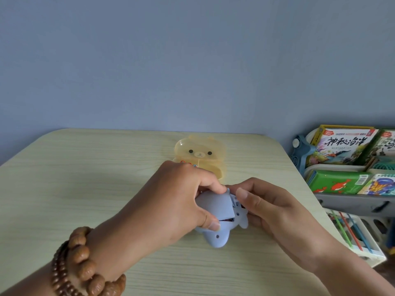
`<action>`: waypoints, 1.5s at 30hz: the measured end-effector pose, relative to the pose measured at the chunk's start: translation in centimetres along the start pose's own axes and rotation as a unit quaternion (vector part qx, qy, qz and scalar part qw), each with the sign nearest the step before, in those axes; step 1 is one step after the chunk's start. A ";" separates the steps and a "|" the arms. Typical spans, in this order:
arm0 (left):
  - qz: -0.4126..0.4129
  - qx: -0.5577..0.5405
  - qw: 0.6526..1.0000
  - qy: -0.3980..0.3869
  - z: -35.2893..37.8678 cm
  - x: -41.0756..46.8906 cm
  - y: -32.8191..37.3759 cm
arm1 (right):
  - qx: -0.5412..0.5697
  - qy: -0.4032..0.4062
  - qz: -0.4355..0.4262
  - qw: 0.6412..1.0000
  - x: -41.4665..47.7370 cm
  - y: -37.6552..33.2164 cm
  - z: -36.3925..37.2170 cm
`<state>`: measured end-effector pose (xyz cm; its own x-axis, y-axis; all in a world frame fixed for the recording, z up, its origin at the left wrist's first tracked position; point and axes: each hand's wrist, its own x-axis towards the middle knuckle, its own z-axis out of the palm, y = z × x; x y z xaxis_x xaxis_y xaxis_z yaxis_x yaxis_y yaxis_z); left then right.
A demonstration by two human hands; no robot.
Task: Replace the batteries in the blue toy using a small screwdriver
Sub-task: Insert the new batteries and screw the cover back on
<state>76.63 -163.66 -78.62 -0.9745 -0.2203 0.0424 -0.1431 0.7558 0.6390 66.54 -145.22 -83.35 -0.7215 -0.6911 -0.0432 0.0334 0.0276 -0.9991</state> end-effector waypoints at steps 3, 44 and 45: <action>0.011 -0.009 1.000 -0.005 0.1 -0.1 -0.2 | -0.010 0.007 0.001 1.000 0.1 0.1 0.0; 0.139 -0.089 0.986 0.035 2.1 -1.3 -4.2 | -0.427 0.193 -0.173 0.866 -3.0 -3.3 -2.8; 0.138 -0.094 0.985 0.036 2.1 -1.3 -4.2 | -0.432 0.174 -0.204 0.861 -3.1 -4.0 -2.4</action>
<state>78.09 -165.27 -83.02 -0.9558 -0.0706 0.2854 0.1676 0.6669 0.7260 66.98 -141.44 -79.18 -0.7201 -0.5166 0.4633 -0.6902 0.4643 -0.5550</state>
